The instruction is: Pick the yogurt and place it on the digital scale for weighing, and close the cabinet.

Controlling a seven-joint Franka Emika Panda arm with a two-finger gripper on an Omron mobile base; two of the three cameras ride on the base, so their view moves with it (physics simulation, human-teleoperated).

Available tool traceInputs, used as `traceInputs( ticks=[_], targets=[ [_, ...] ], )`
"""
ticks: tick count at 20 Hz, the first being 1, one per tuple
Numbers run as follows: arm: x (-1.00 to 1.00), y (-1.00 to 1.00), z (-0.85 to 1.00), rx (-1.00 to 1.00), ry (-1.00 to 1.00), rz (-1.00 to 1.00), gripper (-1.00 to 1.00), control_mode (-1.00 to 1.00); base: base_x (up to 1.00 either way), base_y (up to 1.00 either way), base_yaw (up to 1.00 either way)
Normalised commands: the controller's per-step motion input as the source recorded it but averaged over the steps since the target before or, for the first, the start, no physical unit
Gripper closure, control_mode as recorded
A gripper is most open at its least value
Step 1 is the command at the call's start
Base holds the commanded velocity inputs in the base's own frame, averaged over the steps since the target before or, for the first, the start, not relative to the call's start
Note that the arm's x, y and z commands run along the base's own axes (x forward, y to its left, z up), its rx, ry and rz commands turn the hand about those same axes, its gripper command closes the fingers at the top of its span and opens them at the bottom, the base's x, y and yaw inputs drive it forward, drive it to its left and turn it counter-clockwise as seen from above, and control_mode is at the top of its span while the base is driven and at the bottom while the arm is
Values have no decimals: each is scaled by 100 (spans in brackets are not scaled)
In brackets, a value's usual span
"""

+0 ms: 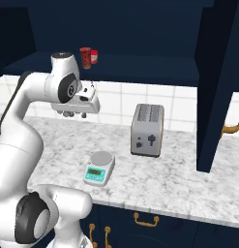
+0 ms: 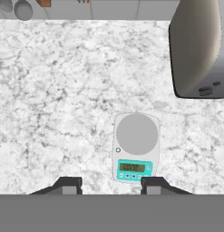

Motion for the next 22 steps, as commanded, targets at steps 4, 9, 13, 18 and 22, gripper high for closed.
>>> traceInputs(
  ticks=[4, 9, 13, 18, 22],
  targets=[
    [-42, 0, 0, 0, 0, 1, -100, -100, 0, 0, 0],
    [-44, 2, 34, 2, -17, 0, -100, -100, 0, 0, 0],
    [-35, 2, 83, 8, -31, 0, -100, -100, 0, 0, 0],
    [-15, 10, 79, 0, -52, 0, -100, -100, 0, 0, 0],
    [-12, 4, 94, 0, -65, 0, -100, -100, 0, 0, 0]
  ],
)
